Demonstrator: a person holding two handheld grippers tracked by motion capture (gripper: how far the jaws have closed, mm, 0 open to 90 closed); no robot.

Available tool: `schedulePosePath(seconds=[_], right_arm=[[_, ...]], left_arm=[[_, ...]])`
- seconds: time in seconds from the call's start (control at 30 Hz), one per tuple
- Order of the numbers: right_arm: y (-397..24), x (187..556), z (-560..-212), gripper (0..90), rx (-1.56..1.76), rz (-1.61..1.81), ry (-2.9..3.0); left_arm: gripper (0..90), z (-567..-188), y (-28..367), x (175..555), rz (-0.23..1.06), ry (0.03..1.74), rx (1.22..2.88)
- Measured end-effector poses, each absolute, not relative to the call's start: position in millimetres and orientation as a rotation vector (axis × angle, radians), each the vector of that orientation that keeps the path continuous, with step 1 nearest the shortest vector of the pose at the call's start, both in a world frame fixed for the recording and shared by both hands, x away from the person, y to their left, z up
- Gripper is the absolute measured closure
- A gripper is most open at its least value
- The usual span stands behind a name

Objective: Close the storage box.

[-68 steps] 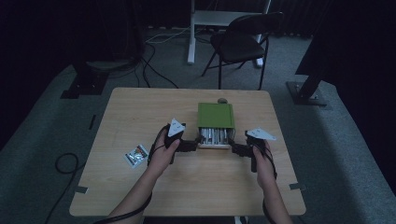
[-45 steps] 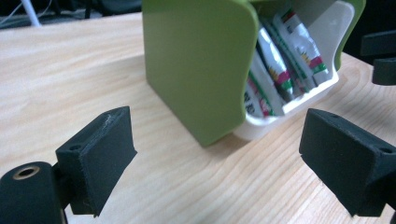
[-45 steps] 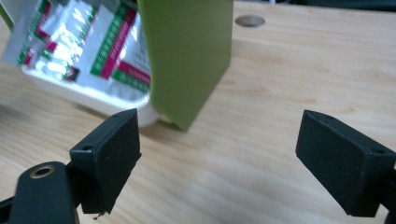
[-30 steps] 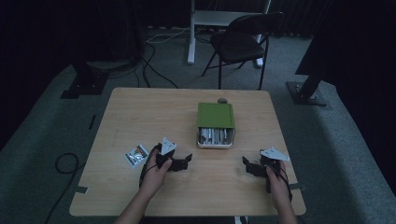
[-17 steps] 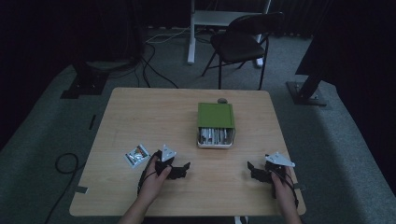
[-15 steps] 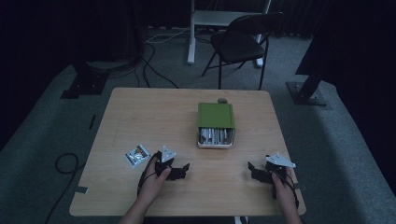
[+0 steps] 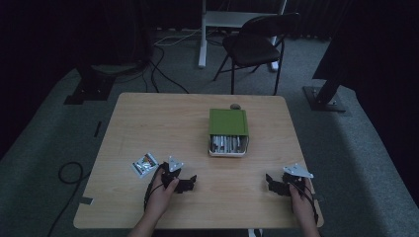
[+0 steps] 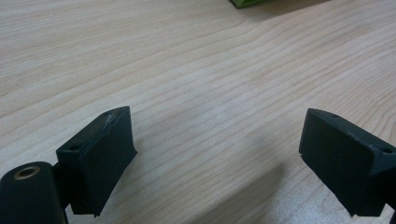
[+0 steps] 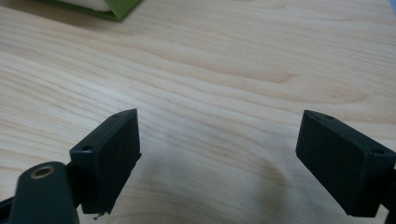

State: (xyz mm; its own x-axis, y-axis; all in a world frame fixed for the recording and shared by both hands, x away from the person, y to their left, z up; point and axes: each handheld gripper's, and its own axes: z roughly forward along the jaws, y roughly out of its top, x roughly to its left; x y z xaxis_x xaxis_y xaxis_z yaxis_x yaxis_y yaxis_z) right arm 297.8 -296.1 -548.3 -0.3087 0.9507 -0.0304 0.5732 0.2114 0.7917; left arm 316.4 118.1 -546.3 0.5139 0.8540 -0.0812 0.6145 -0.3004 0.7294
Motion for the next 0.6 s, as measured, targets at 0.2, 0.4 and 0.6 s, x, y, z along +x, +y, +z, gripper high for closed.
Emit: schedulePosePath(seconds=[0.2,0.4,0.6], right_arm=[[-297.8,295.7,-550.1,13.3,1.440,0.844,1.981],[-304.6,294.4,-550.8,12.8,1.517,0.799,1.929],[-309.4,294.7,-551.1,12.4,1.597,0.805,1.899]], left_arm=[[11.7,-546.6,116.8,315.4,0.431,1.188,2.057],[12.9,-547.0,113.1,312.6,0.475,1.184,2.088],[13.3,-547.3,109.7,310.1,0.515,1.194,2.107]])
